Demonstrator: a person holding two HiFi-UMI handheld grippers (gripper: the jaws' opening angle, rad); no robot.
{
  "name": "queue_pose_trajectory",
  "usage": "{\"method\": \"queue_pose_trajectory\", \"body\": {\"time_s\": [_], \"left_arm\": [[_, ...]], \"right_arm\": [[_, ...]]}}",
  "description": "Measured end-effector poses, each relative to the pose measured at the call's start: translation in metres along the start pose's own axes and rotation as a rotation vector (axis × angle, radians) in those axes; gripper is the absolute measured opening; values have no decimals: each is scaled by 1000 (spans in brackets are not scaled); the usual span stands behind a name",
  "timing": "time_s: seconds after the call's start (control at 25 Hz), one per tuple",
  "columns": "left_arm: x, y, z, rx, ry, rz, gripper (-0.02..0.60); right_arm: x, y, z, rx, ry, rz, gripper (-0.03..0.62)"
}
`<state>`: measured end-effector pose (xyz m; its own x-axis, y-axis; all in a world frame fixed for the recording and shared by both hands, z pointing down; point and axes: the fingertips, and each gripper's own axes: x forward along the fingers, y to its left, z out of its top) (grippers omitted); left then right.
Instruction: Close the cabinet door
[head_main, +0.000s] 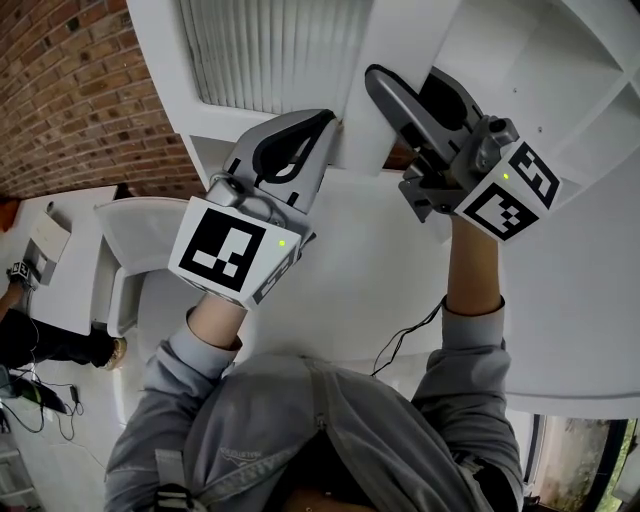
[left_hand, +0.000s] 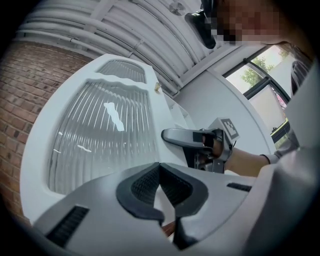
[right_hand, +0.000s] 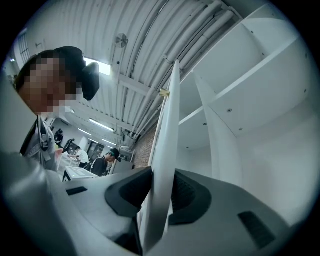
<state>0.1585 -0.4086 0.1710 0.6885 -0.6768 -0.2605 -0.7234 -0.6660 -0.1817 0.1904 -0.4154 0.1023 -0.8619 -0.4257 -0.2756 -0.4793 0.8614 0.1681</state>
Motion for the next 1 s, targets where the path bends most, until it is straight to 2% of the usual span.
{"method": "queue_pose_trajectory", "body": {"time_s": [1.0], "left_arm": [[34,21,-17,24,41,51,6]], "right_arm": [[16,-35,-9,41,6,79,121]]}}
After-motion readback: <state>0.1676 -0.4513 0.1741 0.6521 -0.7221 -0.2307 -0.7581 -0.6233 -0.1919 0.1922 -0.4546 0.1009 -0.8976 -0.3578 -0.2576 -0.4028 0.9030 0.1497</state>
